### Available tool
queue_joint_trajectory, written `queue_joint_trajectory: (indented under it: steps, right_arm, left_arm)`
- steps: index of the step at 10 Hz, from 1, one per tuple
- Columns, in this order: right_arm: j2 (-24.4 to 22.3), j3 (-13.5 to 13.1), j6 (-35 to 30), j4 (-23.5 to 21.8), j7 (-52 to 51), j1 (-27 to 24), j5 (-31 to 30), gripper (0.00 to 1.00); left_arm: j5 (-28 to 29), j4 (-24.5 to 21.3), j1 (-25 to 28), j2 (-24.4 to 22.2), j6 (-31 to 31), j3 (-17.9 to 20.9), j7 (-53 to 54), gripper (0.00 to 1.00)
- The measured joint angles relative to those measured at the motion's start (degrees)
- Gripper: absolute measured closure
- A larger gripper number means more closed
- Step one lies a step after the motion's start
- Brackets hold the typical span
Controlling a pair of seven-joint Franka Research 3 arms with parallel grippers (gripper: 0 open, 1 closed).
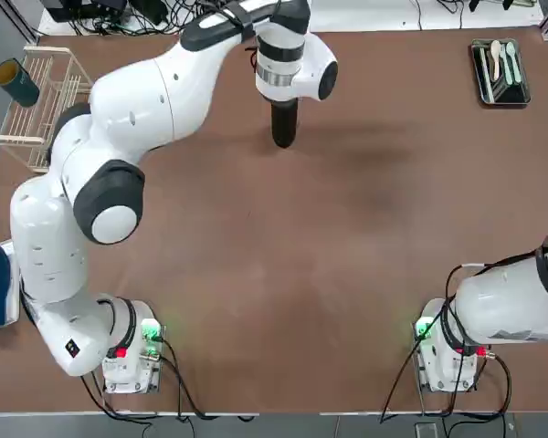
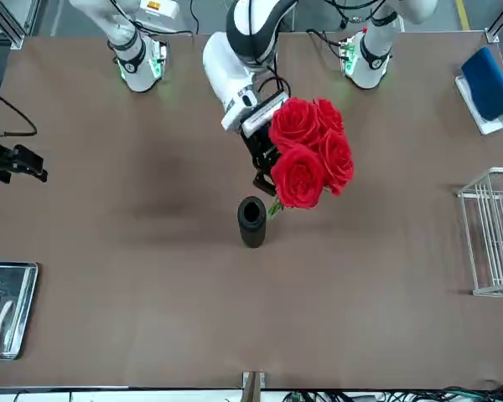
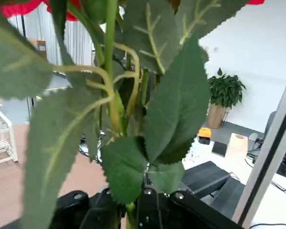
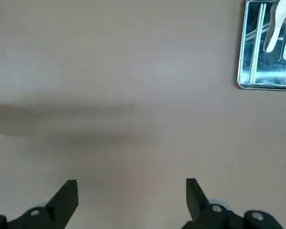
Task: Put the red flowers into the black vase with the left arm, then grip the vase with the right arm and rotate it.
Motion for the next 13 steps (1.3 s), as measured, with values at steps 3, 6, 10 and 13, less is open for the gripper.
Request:
queue_joint_trajectory:
  steps: [3, 6, 10, 13]
  right_arm:
    - [0.0, -0.1, -0.1, 0.0, 0.0, 0.0, 0.0, 0.00]
    - [0.0, -0.1, -0.1, 0.0, 0.0, 0.1, -0.6, 0.00]
    - [0.0, 0.0, -0.1, 0.0, 0.0, 1.3, -1.8, 0.00]
    - [0.0, -0.2, -0.3, -0.2, 0.0, 1.3, -1.8, 0.00]
  left_arm:
    - [2.7, 2.6, -2.4, 3.6, -0.1, 0.3, -0.1, 0.93]
    - [6.3, 4.6, -3.9, 7.1, -0.4, 0.3, -0.1, 0.93]
    - [6.5, 5.2, -5.5, 7.3, -0.6, 0.3, -0.2, 0.93]
    - [6.5, 5.2, -5.8, 8.1, -1.8, 0.3, -1.1, 0.93]
